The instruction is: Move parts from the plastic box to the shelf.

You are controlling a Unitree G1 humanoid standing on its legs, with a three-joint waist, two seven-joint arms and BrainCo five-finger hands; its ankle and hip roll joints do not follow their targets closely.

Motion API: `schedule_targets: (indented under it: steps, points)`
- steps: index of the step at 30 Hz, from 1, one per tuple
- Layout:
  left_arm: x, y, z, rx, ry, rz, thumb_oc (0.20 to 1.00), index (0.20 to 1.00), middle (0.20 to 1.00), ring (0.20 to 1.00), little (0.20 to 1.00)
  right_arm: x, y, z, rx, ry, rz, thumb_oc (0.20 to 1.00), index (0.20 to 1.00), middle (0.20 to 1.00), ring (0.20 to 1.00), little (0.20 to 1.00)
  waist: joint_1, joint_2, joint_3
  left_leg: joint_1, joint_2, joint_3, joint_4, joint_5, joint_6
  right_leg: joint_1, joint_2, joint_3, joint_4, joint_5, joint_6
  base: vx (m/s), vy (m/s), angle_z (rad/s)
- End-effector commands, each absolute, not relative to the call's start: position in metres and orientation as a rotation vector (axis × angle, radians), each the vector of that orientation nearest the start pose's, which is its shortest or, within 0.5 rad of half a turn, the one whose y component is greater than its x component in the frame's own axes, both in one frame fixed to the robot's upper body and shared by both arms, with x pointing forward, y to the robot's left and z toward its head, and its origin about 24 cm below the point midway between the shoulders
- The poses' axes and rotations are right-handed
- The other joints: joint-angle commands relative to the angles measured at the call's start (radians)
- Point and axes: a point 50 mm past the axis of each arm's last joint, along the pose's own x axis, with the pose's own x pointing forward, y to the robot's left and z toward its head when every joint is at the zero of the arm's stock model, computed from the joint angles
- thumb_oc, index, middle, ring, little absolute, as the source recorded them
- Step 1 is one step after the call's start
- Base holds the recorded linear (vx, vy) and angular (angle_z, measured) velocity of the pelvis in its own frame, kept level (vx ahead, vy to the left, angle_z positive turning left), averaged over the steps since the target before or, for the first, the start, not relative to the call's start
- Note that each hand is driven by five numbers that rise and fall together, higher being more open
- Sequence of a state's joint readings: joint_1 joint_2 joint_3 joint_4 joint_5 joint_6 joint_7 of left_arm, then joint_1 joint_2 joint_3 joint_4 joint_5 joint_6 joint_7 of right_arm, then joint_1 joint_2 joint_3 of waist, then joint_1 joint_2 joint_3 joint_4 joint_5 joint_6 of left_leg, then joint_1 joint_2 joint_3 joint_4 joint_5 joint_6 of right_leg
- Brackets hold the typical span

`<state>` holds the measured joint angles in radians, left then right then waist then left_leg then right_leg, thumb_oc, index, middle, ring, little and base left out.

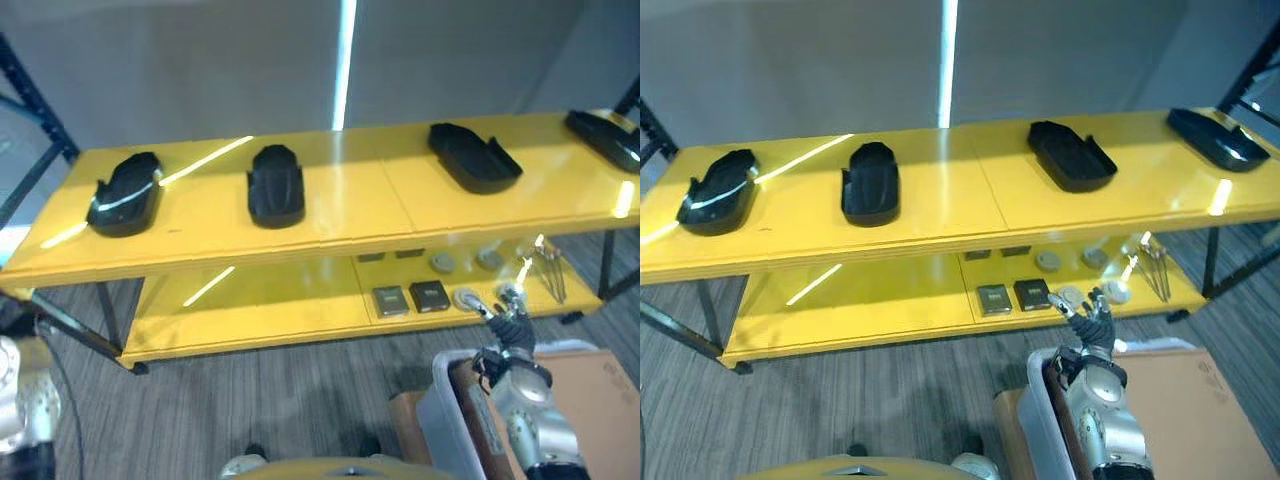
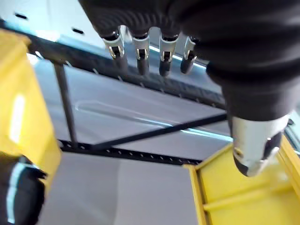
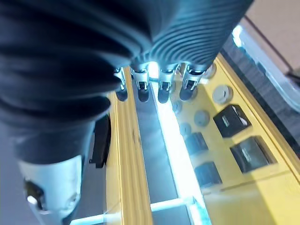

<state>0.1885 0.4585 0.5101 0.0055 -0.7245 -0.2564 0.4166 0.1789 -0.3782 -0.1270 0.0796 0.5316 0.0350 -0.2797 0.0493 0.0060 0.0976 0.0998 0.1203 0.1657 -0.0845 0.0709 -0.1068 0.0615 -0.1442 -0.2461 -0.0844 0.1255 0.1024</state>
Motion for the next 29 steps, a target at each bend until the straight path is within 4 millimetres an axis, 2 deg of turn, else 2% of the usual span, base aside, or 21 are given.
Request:
schedule_targets:
  steps: [1,2,3,4,6,7,8,10,11,13,14,15,18,19,23,29]
  points:
    - [0.163,0.378,0.084,-0.298,-0.296,0.935,1.000,1.000,1.000,1.000,1.000,0.204,-0.278,0.007,0.163,0.199,-0.408,1.000,1.000,1.000,1.000,1.000,-0.009,-0.022,0.006,-0.017,0.031,-0.057,0.015,0.017,0.031,0.053,-0.056,0.008,0.006,-0.029,0.040,-0.03,-0.033,0.33]
    - [0.154,0.379,0.063,-0.332,-0.207,0.990,1.000,1.000,1.000,1.000,1.000,0.198,-0.278,-0.004,0.151,0.254,-0.412,1.000,1.000,1.000,1.000,1.000,-0.004,-0.024,0.007,-0.014,0.031,-0.060,0.013,0.017,0.032,0.057,-0.055,0.002,0.007,-0.031,0.041,-0.04,-0.032,0.35]
    - [0.153,0.380,0.060,-0.332,-0.195,0.996,1.000,1.000,1.000,1.000,1.000,0.197,-0.278,-0.006,0.156,0.264,-0.413,1.000,1.000,1.000,1.000,1.000,-0.004,-0.024,0.006,-0.017,0.031,-0.061,0.012,0.021,0.032,0.055,-0.056,0.001,0.006,-0.028,0.041,-0.03,-0.030,0.23]
    - [0.135,0.378,0.015,-0.296,0.025,1.033,1.000,1.000,1.000,1.000,1.000,0.185,-0.276,-0.032,0.153,0.392,-0.422,1.000,1.000,1.000,1.000,1.000,0.005,-0.029,0.005,-0.017,0.033,-0.063,0.012,0.021,0.030,0.056,-0.054,-0.006,0.008,-0.030,0.045,-0.05,-0.027,0.16]
    - [0.115,0.370,-0.030,-0.274,0.259,1.035,1.000,1.000,1.000,1.000,1.000,0.174,-0.278,-0.056,0.108,0.517,-0.423,1.000,1.000,1.000,1.000,1.000,0.017,-0.033,0.003,-0.026,0.033,-0.068,0.011,0.026,0.029,0.052,-0.053,-0.014,0.008,-0.026,0.045,-0.05,-0.027,0.07]
    - [0.111,0.369,-0.037,-0.261,0.299,1.031,1.000,1.000,1.000,1.000,1.000,0.172,-0.279,-0.060,0.101,0.542,-0.427,1.000,1.000,1.000,1.000,1.000,0.020,-0.033,0.004,-0.027,0.033,-0.069,0.011,0.026,0.029,0.051,-0.053,-0.015,0.009,-0.027,0.045,-0.04,-0.018,0.04]
    - [0.100,0.363,-0.054,-0.241,0.384,1.018,1.000,1.000,1.000,1.000,1.000,0.164,-0.281,-0.073,0.094,0.616,-0.437,1.000,1.000,1.000,1.000,1.000,0.026,-0.034,0.005,-0.029,0.033,-0.070,0.011,0.027,0.028,0.051,-0.052,-0.019,0.009,-0.025,0.045,-0.04,-0.021,0.04]
    - [0.066,0.337,-0.105,-0.207,0.722,0.917,1.000,1.000,1.000,1.000,1.000,0.139,-0.278,-0.107,0.032,0.822,-0.415,1.000,1.000,1.000,1.000,1.000,0.043,-0.036,0.009,-0.028,0.033,-0.070,0.008,0.023,0.030,0.055,-0.049,-0.030,0.008,-0.021,0.045,-0.06,-0.026,0.17]
    - [0.049,0.323,-0.124,-0.161,0.915,0.825,1.000,1.000,1.000,1.000,1.000,0.124,-0.274,-0.124,-0.006,0.945,-0.386,1.000,1.000,1.000,1.000,1.000,0.045,-0.037,0.006,-0.032,0.029,-0.070,0.008,0.020,0.034,0.051,-0.048,-0.031,0.010,-0.022,0.046,-0.04,-0.013,0.18]
    - [0.022,0.294,-0.148,-0.091,1.142,0.710,1.000,1.000,1.000,1.000,1.000,0.090,-0.261,-0.149,-0.080,1.144,-0.317,1.000,1.000,1.000,1.000,1.000,0.041,-0.036,0.008,-0.032,0.027,-0.062,0.012,0.014,0.042,0.049,-0.045,-0.024,0.017,-0.027,0.044,-0.02,0.003,0.04]
    - [0.017,0.289,-0.152,-0.096,1.179,0.694,1.000,1.000,1.000,1.000,1.000,0.079,-0.258,-0.154,-0.112,1.205,-0.291,1.000,1.000,1.000,1.000,1.000,0.038,-0.034,0.008,-0.030,0.027,-0.059,0.013,0.014,0.044,0.049,-0.044,-0.021,0.020,-0.027,0.044,-0.01,0.042,-0.01]
    - [0.017,0.277,-0.157,-0.080,1.218,0.628,1.000,1.000,1.000,1.000,1.000,0.061,-0.252,-0.162,-0.158,1.289,-0.259,1.000,1.000,1.000,1.000,1.000,0.030,-0.030,0.009,-0.027,0.024,-0.056,0.017,0.010,0.047,0.049,-0.043,-0.015,0.023,-0.027,0.043,0.00,0.033,-0.03]
    - [0.024,0.267,-0.160,-0.048,1.217,0.571,1.000,1.000,1.000,1.000,1.000,0.056,-0.247,-0.164,-0.166,1.334,-0.237,1.000,1.000,1.000,1.000,1.000,0.024,-0.029,0.010,-0.026,0.023,-0.056,0.019,0.004,0.050,0.049,-0.042,-0.012,0.026,-0.030,0.042,0.00,0.010,-0.01]
    - [0.037,0.260,-0.161,-0.019,1.188,0.524,1.000,1.000,1.000,1.000,1.000,0.054,-0.238,-0.167,-0.203,1.349,-0.190,1.000,1.000,1.000,1.000,1.000,0.018,-0.031,0.008,-0.025,0.021,-0.052,0.019,0.000,0.052,0.047,-0.041,-0.008,0.026,-0.031,0.040,0.00,0.000,0.00]
    - [0.052,0.251,-0.161,0.028,1.155,0.465,1.000,1.000,1.000,1.000,1.000,0.056,-0.233,-0.168,-0.211,1.348,-0.220,1.000,1.000,1.000,1.000,1.000,0.013,-0.035,0.011,-0.030,0.021,-0.045,0.022,-0.008,0.053,0.040,-0.037,-0.002,0.024,-0.032,0.042,-0.02,-0.013,-0.02]
    - [0.051,0.251,-0.161,0.036,1.161,0.434,1.000,1.000,1.000,1.000,1.000,0.050,-0.236,-0.168,-0.251,1.347,-0.185,1.000,1.000,1.000,1.000,1.000,0.001,-0.034,0.006,-0.027,0.021,-0.030,0.021,-0.014,0.053,0.033,-0.033,0.010,0.023,-0.036,0.040,-0.02,0.006,-0.10]
